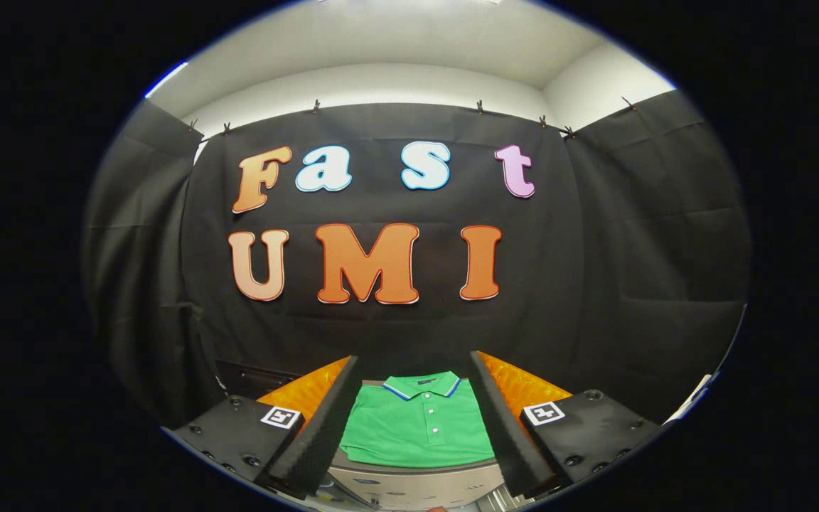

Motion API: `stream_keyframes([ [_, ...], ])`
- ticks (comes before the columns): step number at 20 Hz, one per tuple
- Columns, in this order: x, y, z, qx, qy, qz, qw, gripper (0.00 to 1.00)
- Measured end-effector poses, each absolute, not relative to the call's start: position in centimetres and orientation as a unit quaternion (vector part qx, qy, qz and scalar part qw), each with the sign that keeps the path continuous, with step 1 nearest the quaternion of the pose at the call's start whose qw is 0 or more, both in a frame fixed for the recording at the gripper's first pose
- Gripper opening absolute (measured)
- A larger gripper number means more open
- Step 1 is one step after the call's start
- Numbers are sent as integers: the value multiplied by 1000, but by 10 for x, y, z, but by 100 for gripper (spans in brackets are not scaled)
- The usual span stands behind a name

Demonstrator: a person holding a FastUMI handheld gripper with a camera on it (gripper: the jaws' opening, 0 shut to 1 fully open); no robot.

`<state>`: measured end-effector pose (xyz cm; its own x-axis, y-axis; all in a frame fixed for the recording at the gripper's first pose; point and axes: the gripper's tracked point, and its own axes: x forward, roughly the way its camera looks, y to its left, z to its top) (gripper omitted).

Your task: Put the clothes into the washing machine and then close the washing machine lid.

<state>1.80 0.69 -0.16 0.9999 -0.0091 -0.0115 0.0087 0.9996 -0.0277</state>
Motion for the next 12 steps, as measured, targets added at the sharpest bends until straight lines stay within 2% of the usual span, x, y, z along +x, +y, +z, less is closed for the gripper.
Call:
stream_keyframes([
  [12,43,9,-4,-23,11,-5,1000,98],
])
